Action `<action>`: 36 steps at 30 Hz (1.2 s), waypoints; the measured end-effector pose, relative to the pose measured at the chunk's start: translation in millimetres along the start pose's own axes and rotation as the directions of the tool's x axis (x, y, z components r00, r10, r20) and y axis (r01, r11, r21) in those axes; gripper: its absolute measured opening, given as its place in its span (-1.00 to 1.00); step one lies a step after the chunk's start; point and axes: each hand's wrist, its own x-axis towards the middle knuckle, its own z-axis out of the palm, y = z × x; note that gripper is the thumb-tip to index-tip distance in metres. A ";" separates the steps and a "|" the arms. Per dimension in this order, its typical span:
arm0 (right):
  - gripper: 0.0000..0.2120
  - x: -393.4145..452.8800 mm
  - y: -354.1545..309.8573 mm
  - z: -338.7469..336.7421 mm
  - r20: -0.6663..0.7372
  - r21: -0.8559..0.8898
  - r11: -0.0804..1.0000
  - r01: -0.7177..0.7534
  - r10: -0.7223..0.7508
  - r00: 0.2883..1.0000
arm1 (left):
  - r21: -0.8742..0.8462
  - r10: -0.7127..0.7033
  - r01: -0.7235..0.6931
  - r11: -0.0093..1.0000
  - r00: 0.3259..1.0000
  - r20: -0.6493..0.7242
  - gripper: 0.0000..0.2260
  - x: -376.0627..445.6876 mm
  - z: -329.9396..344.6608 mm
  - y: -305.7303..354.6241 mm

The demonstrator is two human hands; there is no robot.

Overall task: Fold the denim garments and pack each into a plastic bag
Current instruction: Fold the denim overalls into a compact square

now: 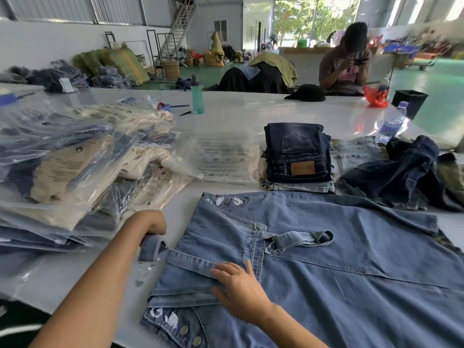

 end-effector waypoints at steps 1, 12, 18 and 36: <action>-0.58 3.8 -9.9 -2.1 -0.044 0.103 0.995 0.019 -0.014 0.999 | -0.037 0.007 -0.005 0.999 0.998 0.055 -0.84 -0.4 2.3 6.6; -0.35 44.3 -51.6 -4.6 0.173 0.958 0.174 -0.229 0.289 0.942 | -0.454 0.104 -0.002 0.891 0.974 0.200 -0.49 -5.8 39.9 52.5; -0.86 52.8 -22.1 -26.2 0.224 0.919 0.176 -0.354 0.504 0.834 | -0.552 0.142 -0.138 0.822 0.989 -0.036 -0.78 13.0 46.1 22.7; -0.86 47.1 38.9 -46.6 0.233 0.610 0.602 -0.516 0.486 0.842 | 0.039 0.337 -0.374 0.927 0.779 -0.528 -0.65 24.6 115.9 -19.3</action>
